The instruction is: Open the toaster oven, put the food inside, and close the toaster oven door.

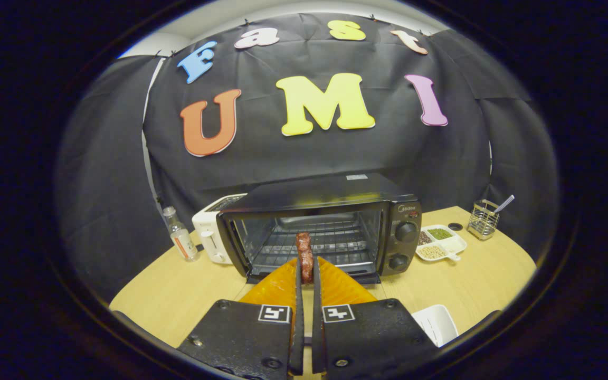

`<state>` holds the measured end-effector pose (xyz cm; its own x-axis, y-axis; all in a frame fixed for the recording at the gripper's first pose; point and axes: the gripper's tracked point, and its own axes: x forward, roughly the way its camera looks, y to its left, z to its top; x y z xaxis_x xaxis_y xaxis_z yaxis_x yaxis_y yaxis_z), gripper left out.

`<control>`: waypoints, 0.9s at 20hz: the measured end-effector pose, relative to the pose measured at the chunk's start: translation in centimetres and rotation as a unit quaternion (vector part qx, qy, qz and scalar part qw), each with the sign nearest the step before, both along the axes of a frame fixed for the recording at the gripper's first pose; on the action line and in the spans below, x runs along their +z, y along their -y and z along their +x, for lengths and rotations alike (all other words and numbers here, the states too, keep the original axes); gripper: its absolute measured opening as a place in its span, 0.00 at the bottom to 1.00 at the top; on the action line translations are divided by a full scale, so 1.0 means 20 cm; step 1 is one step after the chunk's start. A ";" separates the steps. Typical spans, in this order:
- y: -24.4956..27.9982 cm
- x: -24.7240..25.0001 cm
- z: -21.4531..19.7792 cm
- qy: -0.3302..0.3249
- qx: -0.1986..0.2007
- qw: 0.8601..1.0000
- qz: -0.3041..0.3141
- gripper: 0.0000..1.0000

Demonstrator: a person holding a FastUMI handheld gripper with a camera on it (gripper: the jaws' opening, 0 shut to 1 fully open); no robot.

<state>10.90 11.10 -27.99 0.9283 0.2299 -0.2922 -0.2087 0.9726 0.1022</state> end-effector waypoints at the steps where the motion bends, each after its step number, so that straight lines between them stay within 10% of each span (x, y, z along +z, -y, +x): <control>1: -0.02 0.00 0.04 0.012 -0.004 1.000 0.016 0.09; 10: -0.13 -0.15 0.34 0.000 -0.010 0.988 0.152 0.09; 18: -0.06 -0.28 0.58 -0.074 -0.045 0.949 0.301 0.10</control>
